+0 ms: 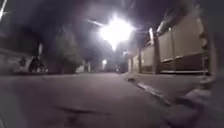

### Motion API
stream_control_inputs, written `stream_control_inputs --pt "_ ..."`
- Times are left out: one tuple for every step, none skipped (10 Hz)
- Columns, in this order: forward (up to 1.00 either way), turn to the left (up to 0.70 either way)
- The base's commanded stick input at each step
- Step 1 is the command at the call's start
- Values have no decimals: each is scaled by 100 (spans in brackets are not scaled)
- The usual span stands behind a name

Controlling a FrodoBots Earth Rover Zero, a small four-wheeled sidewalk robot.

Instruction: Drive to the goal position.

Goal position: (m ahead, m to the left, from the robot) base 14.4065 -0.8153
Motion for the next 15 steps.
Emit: stream_control_inputs --pt "70 0" --pt "70 0" --pt "70 0" --pt "70 0" --pt "70 0" --pt "70 0" --pt "70 0" --pt "70 0" --pt "70 0" --pt "70 0" --pt "70 0" --pt "70 0" --pt "70 0" --pt "70 0" --pt "70 0"
